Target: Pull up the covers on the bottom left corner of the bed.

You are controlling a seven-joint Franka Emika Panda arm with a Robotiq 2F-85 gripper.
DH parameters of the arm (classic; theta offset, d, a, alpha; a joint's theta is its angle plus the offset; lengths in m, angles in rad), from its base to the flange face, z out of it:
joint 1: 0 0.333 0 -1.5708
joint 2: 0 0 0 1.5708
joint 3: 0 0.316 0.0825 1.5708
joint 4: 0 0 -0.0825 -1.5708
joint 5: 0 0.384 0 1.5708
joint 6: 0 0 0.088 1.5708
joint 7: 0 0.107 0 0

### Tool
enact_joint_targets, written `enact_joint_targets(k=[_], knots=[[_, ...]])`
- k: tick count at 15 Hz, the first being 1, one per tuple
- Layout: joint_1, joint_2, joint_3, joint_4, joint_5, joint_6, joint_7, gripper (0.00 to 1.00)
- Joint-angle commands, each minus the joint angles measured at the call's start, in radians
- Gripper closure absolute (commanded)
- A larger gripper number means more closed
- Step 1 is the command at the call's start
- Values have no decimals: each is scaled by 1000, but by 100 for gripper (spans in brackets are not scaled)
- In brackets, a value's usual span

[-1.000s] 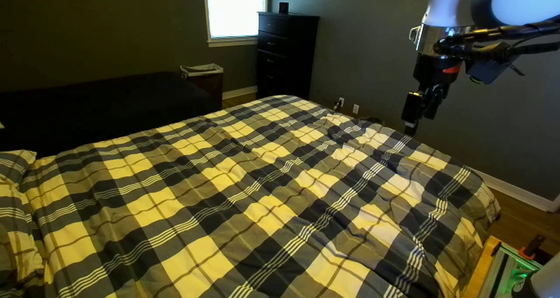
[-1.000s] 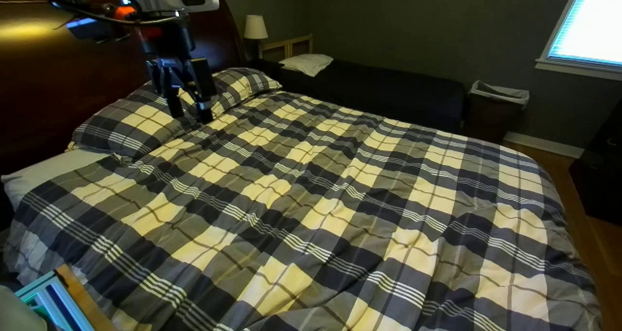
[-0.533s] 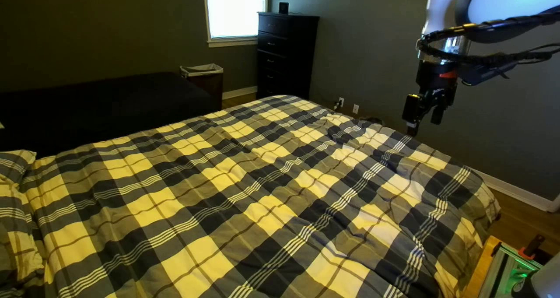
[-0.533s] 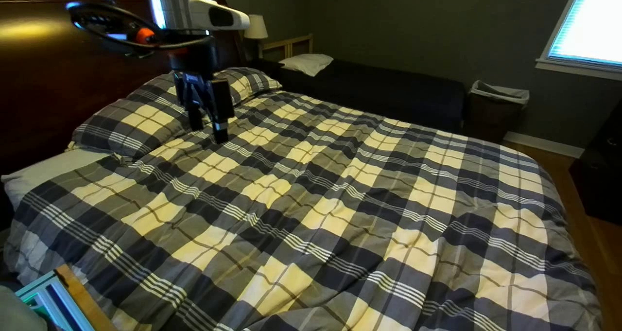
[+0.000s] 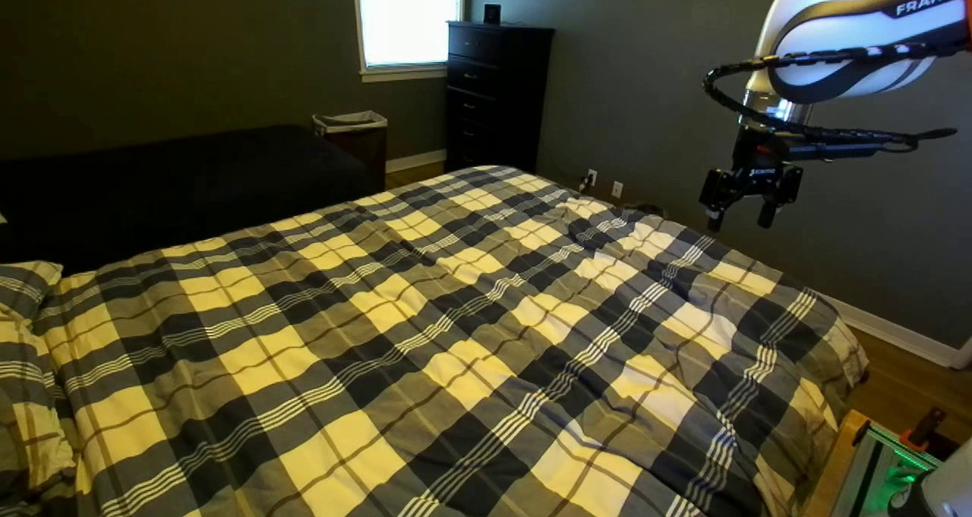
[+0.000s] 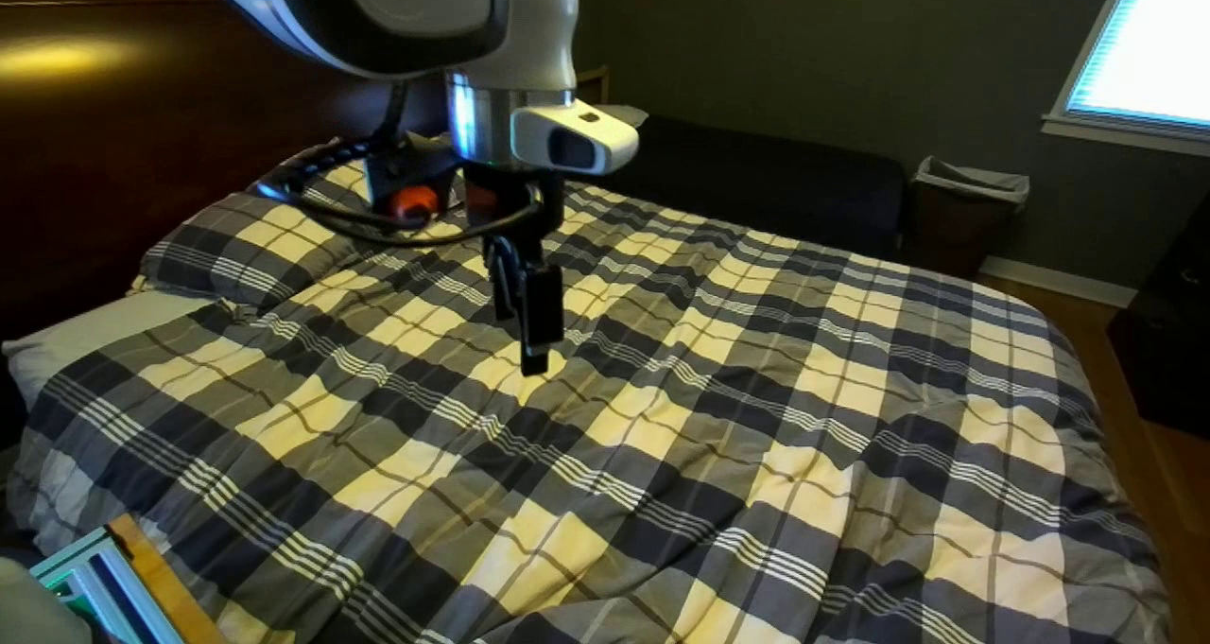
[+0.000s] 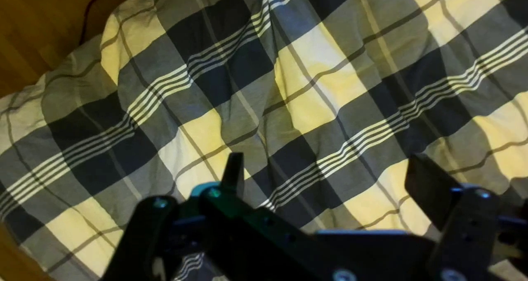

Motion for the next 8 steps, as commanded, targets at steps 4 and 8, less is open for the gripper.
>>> enact_joint_targets(k=[4,8], knots=[[-119,130,-92,-13,-7,172,103,0],[-192,205,-153,-29,-15,252,163,0]])
